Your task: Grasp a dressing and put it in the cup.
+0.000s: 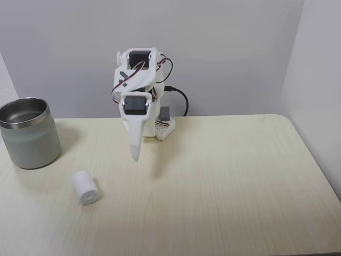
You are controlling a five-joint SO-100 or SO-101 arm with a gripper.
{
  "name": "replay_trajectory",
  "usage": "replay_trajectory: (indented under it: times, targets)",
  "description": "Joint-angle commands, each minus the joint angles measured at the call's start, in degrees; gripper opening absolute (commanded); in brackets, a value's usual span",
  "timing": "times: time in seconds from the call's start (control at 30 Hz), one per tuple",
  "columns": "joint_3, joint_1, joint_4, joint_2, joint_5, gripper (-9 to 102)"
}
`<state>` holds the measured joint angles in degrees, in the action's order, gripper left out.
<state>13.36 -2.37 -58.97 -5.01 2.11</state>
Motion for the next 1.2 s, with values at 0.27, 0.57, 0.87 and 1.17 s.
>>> replay_trajectory:
  times: [0.27,0.57,0.87,1.17]
  targets:
    - [22.5,-7.9,-4.9,12.0,-2.5,4]
    - [40.9,-13.5,-11.7,38.6,-11.6,14]
    - [51.2,-18.5,-18.5,57.8,-14.6,22]
    - [60.9,-26.2,-20.0,82.0,-14.1,23]
